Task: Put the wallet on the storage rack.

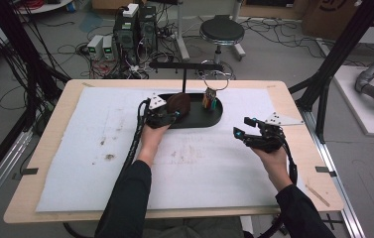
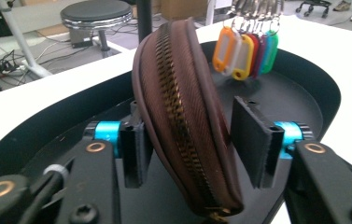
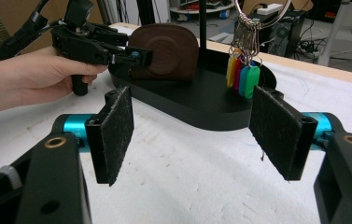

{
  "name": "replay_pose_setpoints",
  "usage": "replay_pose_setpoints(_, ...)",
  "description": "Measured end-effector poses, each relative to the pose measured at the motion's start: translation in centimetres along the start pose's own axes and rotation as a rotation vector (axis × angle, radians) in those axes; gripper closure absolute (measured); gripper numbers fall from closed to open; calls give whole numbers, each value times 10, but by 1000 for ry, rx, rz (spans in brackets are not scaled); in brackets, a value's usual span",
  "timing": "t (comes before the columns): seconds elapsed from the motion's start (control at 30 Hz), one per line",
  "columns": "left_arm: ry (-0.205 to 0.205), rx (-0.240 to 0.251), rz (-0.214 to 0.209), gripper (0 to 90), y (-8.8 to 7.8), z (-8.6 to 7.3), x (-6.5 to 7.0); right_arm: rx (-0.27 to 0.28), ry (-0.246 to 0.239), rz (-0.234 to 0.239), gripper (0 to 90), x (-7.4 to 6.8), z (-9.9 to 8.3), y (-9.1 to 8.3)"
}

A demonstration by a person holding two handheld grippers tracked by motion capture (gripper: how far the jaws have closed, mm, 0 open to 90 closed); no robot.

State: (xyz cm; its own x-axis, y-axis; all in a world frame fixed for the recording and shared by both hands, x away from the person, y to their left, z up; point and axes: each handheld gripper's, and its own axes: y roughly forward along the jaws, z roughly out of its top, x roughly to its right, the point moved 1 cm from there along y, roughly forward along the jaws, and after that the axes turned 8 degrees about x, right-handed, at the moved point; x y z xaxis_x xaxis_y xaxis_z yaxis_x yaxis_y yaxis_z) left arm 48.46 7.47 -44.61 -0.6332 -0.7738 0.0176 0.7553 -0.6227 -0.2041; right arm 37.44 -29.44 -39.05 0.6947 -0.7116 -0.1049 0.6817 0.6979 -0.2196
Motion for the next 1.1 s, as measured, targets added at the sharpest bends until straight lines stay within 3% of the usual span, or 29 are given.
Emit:
replay_pose_setpoints(0.3,43,-17,23,461,-5,6,0,1,-2,0,316,-1,0,0)
replay_pose_setpoints(0.33,66,-34,51,419,-7,9,1,2,1,0,316,-1,0,0)
replay_pose_setpoints(0.47,71,-62,87,335,-13,13,-2,1,-2,0,316,-1,0,0)
replay_pose_setpoints(0.6,97,-84,104,284,-19,18,-2,2,-3,1,316,-1,0,0)
replay_pose_setpoints(0.83,143,-34,62,276,-42,34,10,-2,2,7,312,-1,0,0)
replay_pose_setpoints(0.93,107,-7,4,275,-58,39,19,-7,8,13,307,-1,0,0)
replay_pose_setpoints(1.0,89,-29,-26,273,-66,41,23,-9,5,16,307,-2,0,0)
replay_pose_setpoints(1.1,73,-25,-53,273,-75,42,26,-13,4,19,304,-3,0,0)
